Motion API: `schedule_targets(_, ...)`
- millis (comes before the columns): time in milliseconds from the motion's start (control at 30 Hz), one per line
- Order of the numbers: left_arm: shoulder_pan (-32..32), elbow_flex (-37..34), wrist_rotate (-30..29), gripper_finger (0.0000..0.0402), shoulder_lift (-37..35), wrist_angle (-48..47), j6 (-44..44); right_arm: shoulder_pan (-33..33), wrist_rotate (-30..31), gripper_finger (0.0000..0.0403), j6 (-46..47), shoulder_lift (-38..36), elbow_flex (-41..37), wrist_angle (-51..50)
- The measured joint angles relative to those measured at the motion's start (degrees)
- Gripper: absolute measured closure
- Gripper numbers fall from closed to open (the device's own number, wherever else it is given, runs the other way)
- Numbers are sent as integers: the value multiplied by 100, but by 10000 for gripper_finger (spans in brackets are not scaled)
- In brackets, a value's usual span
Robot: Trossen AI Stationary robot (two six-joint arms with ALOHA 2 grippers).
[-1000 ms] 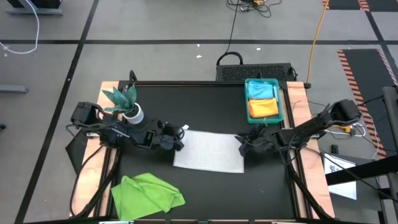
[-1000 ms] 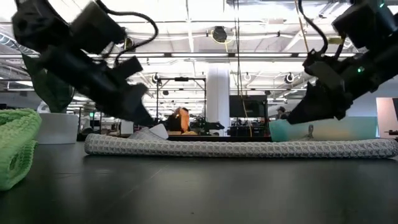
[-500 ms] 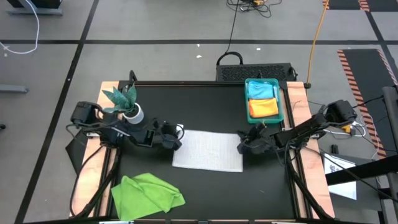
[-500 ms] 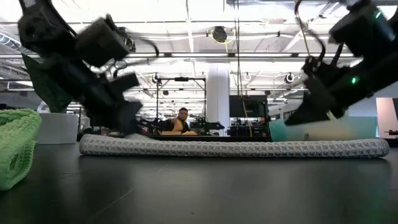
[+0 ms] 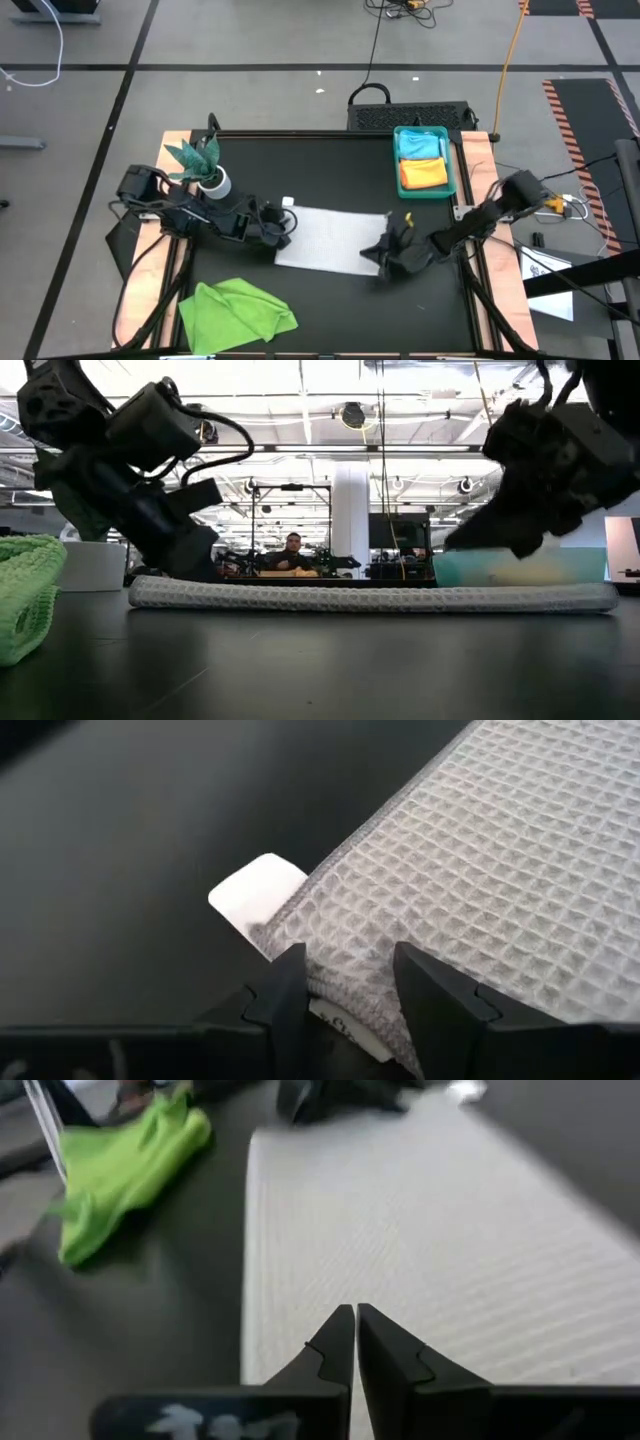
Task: Fold microfiber towels
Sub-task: Fold the white microfiber cloth
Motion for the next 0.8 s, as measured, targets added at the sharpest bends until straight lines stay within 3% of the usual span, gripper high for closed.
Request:
schedule_targets(167,-134,-1,395,245,-252,-81,58,165,-874,395,50,873,450,-6)
schedule_targets(300,-277,30,732,245,-759,-35,277,263,-1443,395,202,991,526,-8)
schedule_targets(400,-370,46,1082,245,-989,33,381,418,-1448,395,164,765,522,-147)
schedule_targets(567,-568,36,1132,245,-841,0,628,481,-1450,395,81,224,522,-142)
schedule_targets(733,-754,32,1998,245,-528,215,1270,389,-719,395,112,22,520,-370)
schedule_targets(800,-911,31,2345,245,-408,361,1386,321,-691,395,196,89,516,-489)
